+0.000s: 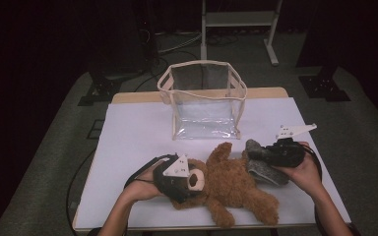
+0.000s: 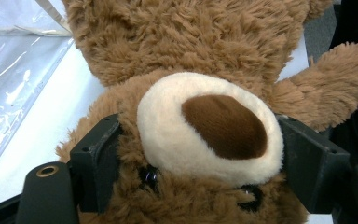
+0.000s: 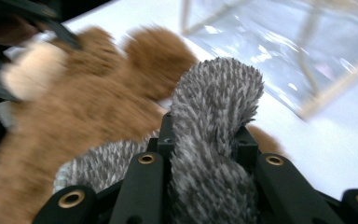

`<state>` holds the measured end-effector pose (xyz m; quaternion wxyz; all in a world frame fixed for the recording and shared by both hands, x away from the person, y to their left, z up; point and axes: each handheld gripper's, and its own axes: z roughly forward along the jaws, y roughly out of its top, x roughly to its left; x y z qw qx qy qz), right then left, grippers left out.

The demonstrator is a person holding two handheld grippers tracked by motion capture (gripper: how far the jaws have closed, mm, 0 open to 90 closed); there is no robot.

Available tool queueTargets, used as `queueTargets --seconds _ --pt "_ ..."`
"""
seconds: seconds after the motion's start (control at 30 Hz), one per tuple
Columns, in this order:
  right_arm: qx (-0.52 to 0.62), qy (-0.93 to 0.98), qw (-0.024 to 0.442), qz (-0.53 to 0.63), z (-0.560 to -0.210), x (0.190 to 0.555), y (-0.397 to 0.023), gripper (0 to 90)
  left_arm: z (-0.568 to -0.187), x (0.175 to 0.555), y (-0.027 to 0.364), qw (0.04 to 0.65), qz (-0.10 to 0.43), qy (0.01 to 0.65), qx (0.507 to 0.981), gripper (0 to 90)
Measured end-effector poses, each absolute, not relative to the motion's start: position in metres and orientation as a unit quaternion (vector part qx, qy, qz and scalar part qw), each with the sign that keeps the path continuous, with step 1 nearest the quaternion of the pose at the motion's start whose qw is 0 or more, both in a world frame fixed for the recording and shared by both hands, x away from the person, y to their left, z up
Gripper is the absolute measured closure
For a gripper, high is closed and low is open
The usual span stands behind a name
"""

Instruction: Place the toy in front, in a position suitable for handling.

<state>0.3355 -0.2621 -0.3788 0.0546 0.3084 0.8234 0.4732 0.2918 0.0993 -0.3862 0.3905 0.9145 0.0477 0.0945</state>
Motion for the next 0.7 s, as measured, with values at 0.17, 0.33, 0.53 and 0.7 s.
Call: queueTargets --seconds 0.17,0.33,0.53,0.7 --pt "0.255 0.838 0.055 0.479 -0.36 0.329 -0.232 71.2 -0.386 0.29 0.098 0.388 0.096 0.047 0.915 22.1" --pt "0.219 0.856 0.042 0.467 -0.353 0.335 -0.201 71.2 -0.385 0.29 0.098 0.384 0.099 0.043 0.917 22.1" --pt "0.208 0.874 0.03 0.438 -0.356 0.35 -0.185 71.2 -0.385 0.288 0.098 0.381 0.099 0.04 0.918 22.1" --pt "0.235 0.872 0.019 0.429 -0.369 0.361 -0.196 71.2 -0.385 0.287 0.098 0.381 0.099 0.038 0.918 22.1"
